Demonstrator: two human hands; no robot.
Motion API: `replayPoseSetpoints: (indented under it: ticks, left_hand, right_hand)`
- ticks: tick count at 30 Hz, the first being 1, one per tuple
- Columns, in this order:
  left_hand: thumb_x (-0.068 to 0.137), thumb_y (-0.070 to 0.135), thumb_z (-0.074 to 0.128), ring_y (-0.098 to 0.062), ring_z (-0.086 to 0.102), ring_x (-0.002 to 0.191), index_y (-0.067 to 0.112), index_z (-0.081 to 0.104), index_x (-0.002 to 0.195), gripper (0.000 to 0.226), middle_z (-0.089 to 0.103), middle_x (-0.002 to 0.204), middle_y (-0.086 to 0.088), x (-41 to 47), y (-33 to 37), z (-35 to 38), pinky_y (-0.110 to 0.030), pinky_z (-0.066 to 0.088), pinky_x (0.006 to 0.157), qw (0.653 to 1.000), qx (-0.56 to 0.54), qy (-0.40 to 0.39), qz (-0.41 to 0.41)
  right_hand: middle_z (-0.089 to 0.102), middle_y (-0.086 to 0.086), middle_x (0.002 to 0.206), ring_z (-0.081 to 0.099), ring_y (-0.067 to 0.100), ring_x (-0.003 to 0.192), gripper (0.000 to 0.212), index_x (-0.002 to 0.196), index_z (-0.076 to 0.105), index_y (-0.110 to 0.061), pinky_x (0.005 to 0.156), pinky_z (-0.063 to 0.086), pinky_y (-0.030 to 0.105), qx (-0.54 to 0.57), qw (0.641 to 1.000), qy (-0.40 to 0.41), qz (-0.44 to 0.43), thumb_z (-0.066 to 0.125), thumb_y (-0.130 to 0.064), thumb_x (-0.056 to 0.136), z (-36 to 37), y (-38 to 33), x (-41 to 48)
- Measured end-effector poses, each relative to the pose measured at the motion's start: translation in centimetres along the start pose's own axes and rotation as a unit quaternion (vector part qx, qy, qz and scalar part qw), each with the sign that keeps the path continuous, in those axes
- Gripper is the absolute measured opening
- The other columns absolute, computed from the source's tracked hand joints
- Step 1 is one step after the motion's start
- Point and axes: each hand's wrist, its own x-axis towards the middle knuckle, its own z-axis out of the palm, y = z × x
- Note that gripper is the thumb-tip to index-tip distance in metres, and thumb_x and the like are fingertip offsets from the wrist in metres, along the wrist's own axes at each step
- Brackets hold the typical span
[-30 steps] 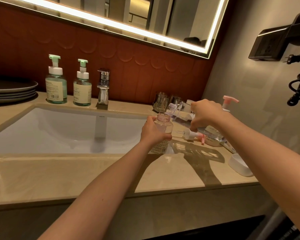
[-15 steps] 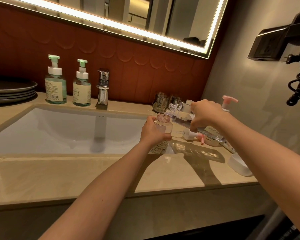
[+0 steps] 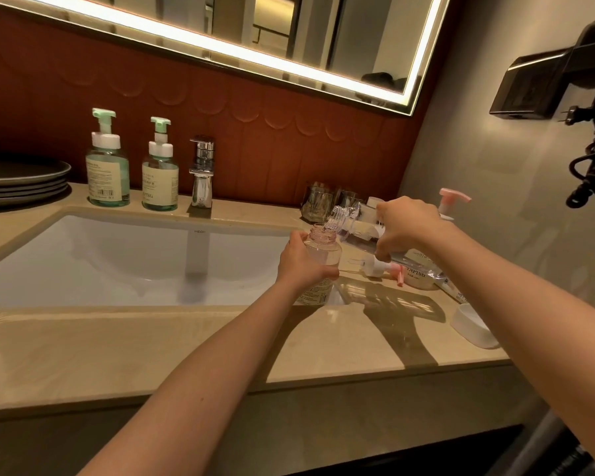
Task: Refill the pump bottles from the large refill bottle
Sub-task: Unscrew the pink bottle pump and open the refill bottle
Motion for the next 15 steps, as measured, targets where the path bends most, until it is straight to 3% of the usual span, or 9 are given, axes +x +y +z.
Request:
replayPoseSetpoints:
  ticks: [10, 15]
  left_hand:
    - [0.066, 0.019, 0.084, -0.024, 0.044, 0.123, 0.010, 0.031, 0.136, 0.089, 0.044, 0.138, -0.008, 0.05, 0.03, 0.05, -0.030, 0.038, 0.094, 1.000, 0.000, 0.004, 0.003]
    - [0.066, 0.019, 0.084, -0.025, 0.044, 0.123, 0.010, 0.031, 0.136, 0.089, 0.044, 0.139, -0.008, 0.01, 0.02, 0.07, -0.031, 0.039, 0.097, 1.000, 0.000, 0.003, 0.004]
  right_hand:
    - [0.051, 0.000, 0.086, 0.050, 0.019, 0.079, 0.046, 0.096, 0.047, -0.019, 0.073, 0.047, 0.035, 0.002, 1.000, 0.005, -0.004, 0.078, -0.031, 0.065, -0.01, 0.09, -0.01]
    - [0.052, 0.001, 0.088, 0.050, 0.019, 0.079, 0.050, 0.107, 0.053, -0.016, 0.073, 0.047, 0.034, 0.006, 1.000, -0.001, -0.002, 0.078, -0.030, 0.066, -0.09, 0.04, -0.14]
